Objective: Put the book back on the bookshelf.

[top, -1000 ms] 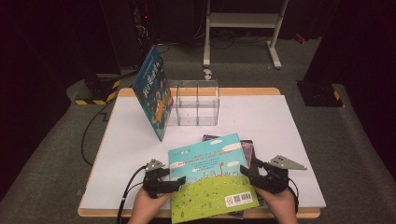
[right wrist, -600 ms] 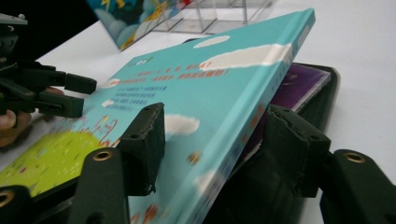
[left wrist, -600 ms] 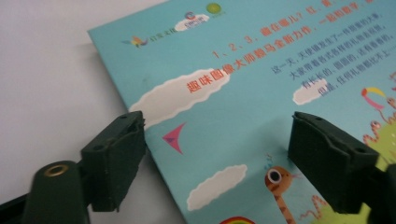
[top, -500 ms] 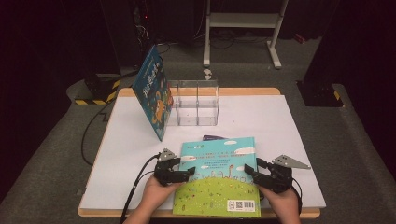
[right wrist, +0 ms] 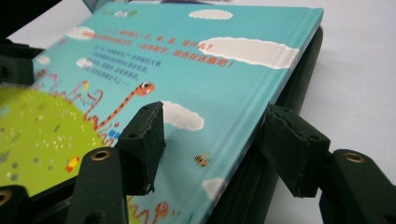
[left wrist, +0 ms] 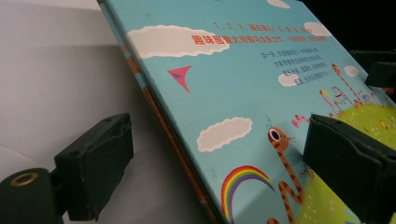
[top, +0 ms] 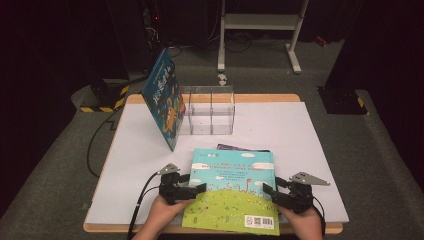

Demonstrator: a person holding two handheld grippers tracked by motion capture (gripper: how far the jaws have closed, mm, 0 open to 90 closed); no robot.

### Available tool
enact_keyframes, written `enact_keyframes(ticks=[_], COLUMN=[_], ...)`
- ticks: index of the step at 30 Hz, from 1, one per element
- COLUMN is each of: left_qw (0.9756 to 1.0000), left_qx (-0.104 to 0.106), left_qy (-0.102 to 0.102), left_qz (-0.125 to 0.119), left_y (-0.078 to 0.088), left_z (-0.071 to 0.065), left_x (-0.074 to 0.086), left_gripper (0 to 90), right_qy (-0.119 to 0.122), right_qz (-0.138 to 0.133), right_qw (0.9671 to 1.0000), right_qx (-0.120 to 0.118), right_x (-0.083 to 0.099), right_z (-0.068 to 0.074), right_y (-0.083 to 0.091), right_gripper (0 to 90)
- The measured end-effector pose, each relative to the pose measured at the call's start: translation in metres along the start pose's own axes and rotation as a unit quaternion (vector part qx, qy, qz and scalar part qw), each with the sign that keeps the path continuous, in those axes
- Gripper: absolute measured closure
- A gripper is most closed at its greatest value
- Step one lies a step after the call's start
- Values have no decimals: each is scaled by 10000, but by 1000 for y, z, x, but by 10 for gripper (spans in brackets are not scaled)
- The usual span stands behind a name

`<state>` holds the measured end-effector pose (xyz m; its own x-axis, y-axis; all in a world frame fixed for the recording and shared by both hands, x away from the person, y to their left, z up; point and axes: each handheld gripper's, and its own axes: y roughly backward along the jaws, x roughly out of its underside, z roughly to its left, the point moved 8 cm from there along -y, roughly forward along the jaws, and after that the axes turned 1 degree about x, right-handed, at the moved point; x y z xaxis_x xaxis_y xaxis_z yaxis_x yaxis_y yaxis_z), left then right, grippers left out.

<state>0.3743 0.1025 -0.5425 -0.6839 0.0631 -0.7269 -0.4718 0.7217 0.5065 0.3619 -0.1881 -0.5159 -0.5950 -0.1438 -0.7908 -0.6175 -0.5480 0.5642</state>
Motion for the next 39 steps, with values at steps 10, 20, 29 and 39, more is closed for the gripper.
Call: enact_keyframes(ticks=[10,20,29,39], left_qw=[9992,9978,9944,9939], left_qx=[313,234,301,221], left_qy=[-191,-608,-995,-1043], left_qz=[146,-125,-206,-296], left_y=[-1,6,-1,2], left_z=[-11,-19,-36,-38], left_x=[0,-8,-24,-32], left_gripper=[162,184,236,313], right_qy=[-134,-349,-795,-864], right_qz=[51,76,196,154], right_qw=[9998,9993,9962,9957], right_qx=[-160,-114,-300,-294], right_x=[2,3,6,-2], right_z=[0,-7,-18,-16], right_y=[-2,-4,-2,5], right_gripper=[329,270,235,282])
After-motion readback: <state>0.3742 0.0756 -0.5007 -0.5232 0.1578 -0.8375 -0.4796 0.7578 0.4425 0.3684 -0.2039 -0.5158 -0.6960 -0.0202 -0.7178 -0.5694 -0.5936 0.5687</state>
